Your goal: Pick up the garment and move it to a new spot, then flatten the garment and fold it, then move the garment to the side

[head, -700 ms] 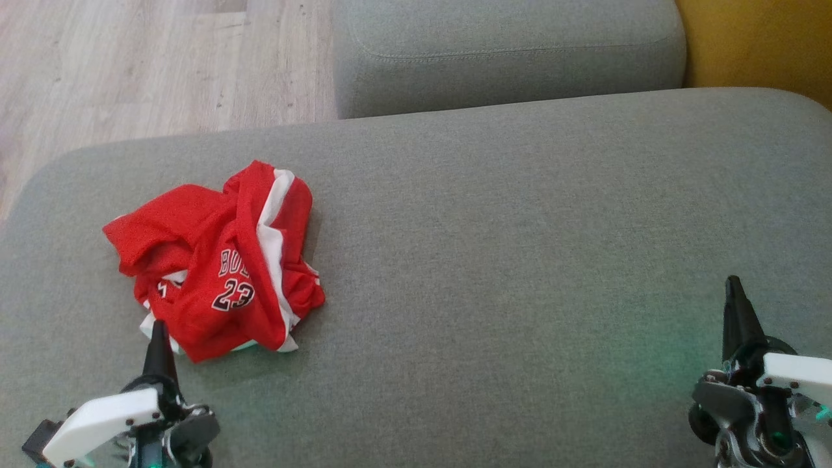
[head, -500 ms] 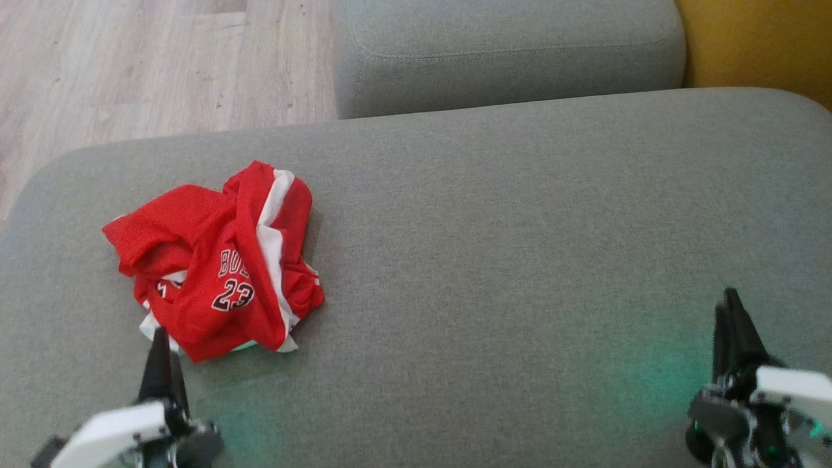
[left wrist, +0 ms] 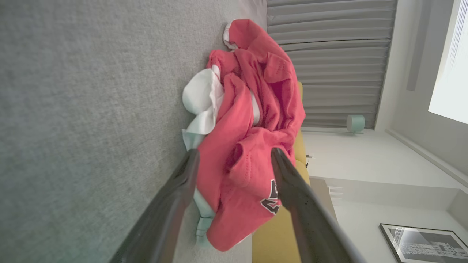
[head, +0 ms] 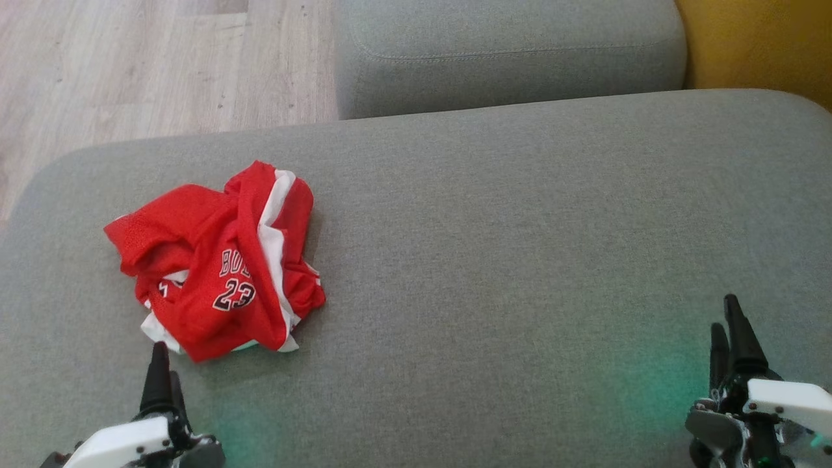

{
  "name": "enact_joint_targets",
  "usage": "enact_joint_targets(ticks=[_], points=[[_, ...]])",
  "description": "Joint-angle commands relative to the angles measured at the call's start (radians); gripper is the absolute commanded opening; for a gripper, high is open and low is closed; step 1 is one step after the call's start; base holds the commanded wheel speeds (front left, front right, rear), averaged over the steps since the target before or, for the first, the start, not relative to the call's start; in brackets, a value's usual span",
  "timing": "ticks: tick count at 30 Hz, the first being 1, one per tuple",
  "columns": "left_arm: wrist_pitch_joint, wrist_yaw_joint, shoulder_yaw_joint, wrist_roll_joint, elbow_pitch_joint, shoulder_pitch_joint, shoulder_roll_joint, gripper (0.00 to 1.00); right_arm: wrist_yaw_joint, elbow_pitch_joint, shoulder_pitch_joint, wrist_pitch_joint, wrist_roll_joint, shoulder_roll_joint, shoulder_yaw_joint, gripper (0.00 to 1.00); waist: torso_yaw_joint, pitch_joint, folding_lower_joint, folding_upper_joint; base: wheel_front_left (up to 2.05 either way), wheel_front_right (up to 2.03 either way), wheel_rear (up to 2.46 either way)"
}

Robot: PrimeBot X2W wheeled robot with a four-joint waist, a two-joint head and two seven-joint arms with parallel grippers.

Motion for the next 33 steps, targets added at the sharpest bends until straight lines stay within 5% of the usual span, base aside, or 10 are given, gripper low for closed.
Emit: enact_joint_targets(ticks=[1,13,33], points=[[-0.012,-0.001,0.006,0.017,-0.035,-0.037,0.004,1.0,0.0,-0.041,-0.033,-0.009,-0.017,-0.003,0.003,1.0,0.001,0.0,0.0,0.0,0.0,0.0,0.0],[-0.048,0.007,0.047,0.142,-0.079,-0.045,0.005,1.0,0.0,-0.099,-0.033,-0.044,-0.235,-0.004,0.009,1.0,0.005,0.0,0.0,0.0,0.0,0.0,0.0],[-0.104,0.083,-0.001,0.426,-0.245,-0.052,0.006,1.0,0.0,-0.215,-0.029,-0.1,-0.594,-0.005,0.071,1.0,0.005,0.0,0.0,0.0,0.0,0.0,0.0]])
